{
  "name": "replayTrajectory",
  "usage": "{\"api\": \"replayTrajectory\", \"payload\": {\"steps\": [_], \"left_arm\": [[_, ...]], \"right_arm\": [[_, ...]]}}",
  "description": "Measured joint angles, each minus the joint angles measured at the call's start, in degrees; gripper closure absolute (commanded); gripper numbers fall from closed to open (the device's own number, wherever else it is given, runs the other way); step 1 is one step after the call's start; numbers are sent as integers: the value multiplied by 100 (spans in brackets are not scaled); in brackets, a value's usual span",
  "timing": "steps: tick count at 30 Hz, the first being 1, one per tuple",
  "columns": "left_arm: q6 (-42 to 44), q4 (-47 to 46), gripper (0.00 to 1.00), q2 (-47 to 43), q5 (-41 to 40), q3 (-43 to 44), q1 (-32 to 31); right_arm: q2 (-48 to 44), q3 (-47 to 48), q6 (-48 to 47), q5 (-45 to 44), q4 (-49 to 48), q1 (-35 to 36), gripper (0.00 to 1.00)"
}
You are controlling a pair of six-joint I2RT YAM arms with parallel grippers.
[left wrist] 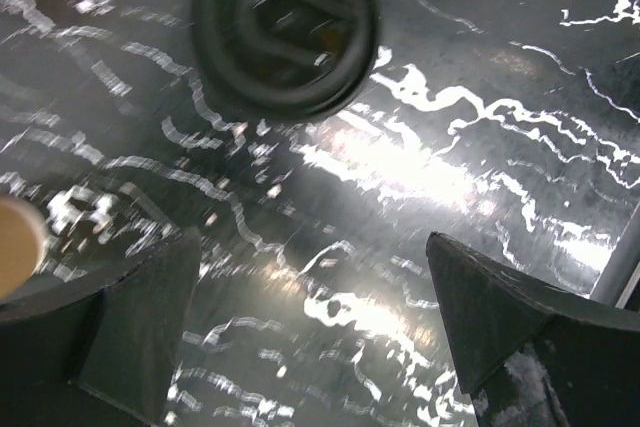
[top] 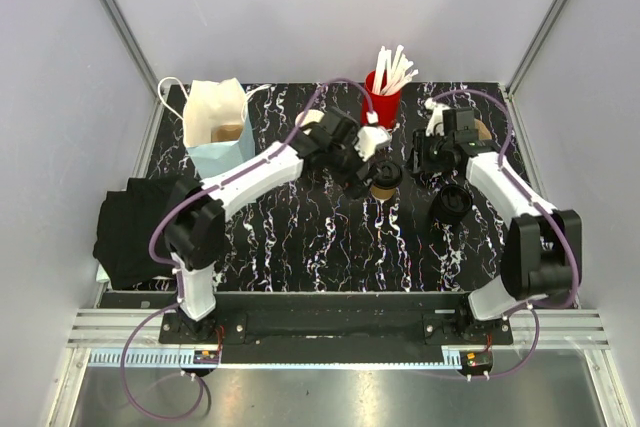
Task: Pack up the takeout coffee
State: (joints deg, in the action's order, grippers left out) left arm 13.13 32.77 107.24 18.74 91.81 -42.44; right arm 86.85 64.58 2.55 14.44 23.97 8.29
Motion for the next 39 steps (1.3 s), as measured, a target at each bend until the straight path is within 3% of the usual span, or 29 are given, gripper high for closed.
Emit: {"api": "replayTrajectory", "payload": {"steps": [5,11,27,39], "left_arm": [[35,28,1,393,-361,291,-396],[66,50,1,627,-811,474,-599],[46,-83,1,1010,-2302,769,-658],[50,-374,1,1010,-2949,752,-608]], "right_arm": [[616,39,-70,26,210,0,56],[708,66,-103,142,291,0,57],[708,68,-72,785,293,0,59],[710,66,-52,931,293,0,60]]}}
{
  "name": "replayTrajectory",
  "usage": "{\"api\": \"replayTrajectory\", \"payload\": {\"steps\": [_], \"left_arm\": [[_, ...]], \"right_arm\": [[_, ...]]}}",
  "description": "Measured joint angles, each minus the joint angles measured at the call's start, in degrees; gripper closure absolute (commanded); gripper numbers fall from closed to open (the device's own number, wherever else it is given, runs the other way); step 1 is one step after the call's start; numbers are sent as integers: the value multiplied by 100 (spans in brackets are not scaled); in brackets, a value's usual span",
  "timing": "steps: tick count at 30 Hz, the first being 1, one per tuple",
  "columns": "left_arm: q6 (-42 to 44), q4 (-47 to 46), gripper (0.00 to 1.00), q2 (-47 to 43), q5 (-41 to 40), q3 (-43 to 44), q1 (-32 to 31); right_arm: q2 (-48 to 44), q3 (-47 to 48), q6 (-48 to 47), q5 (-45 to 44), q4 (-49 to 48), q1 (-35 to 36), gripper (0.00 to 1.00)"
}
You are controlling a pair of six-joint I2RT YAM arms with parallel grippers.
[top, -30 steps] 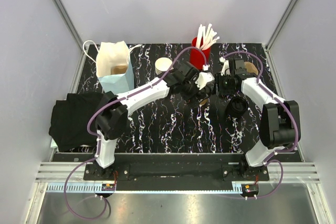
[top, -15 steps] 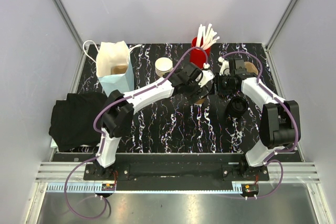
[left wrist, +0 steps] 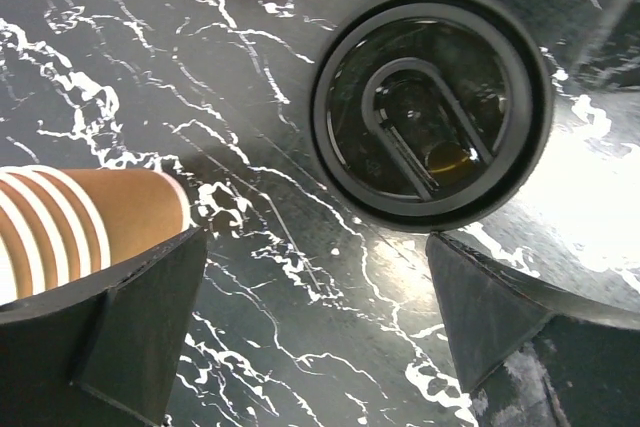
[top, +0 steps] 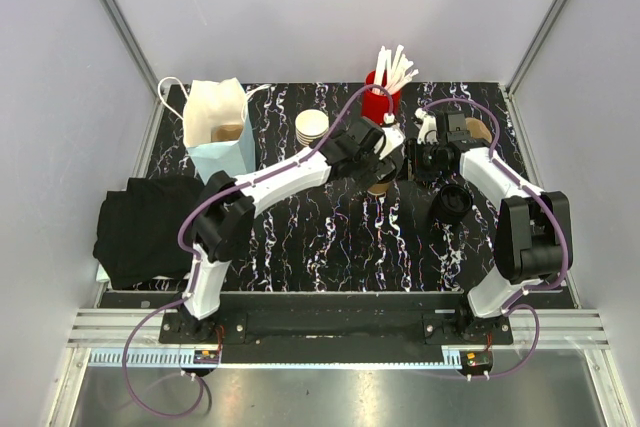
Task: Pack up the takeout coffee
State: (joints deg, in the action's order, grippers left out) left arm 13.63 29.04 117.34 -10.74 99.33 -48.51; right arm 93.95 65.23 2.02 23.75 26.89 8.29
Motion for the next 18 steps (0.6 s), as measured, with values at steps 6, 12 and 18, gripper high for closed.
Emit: {"api": "replayTrajectory", "payload": {"steps": [6,12,18], "left_arm": [[-9,-85,1,-15,-85,-144,131],[105,28,1,-675,474,-763,503],[442,269,1,-2203,1294,-942,931]], "right_arm": [[-17,0,-9,-11,-2,0,59],[-538,2,-201,-223,59,0,50],[-918,807,-715,-511,645,0,43]]}}
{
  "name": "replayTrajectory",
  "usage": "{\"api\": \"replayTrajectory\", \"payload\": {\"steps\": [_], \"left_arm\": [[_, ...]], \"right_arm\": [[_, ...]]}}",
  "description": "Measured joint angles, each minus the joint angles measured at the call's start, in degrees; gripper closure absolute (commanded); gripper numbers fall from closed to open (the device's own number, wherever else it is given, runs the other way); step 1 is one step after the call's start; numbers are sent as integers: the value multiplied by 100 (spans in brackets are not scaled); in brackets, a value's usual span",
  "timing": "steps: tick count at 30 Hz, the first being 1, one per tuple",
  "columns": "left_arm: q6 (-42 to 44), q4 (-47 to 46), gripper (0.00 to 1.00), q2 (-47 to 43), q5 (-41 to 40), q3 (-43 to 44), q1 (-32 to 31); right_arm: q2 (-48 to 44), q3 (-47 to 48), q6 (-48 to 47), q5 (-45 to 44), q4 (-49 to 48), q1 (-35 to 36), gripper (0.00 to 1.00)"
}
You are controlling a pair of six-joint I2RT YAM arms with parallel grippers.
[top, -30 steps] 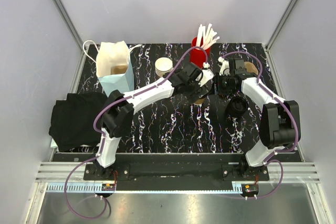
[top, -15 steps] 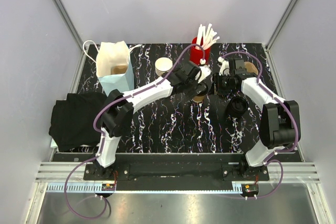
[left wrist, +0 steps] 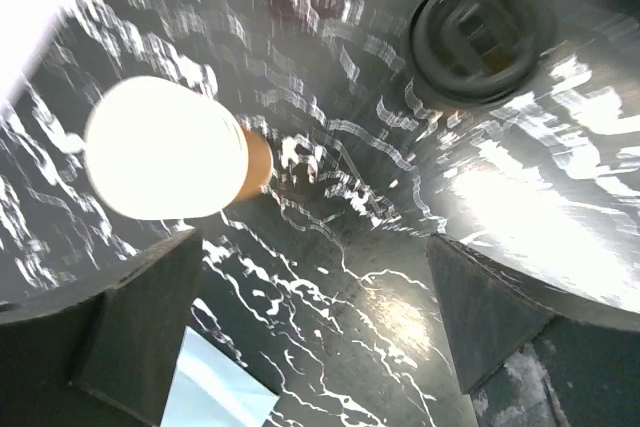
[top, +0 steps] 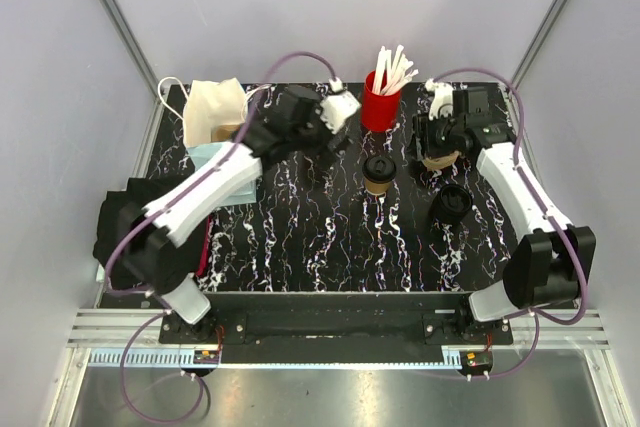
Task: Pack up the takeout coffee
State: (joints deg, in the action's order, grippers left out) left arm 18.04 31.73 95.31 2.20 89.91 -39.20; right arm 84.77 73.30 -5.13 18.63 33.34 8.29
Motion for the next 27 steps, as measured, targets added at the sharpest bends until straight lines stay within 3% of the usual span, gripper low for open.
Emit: {"api": "replayTrajectory", "payload": {"steps": [6,11,16,27], "left_arm": [[-146,225,1,-1071,1781,39,855],[-396,529,1,-1220,3049,197,1449],[-389,1097,1,-1222,3333,514,1453],[-271,2065,1,-1834,3145,575,2247]], "right_arm": [[-96,846,-286,116,284,35,39],[-136,1113,-667,35,535,586,34],[17,1508,-1373,-125,1016,1504,37],[1191,1895,-2400,-352,1790,1543,40]]}}
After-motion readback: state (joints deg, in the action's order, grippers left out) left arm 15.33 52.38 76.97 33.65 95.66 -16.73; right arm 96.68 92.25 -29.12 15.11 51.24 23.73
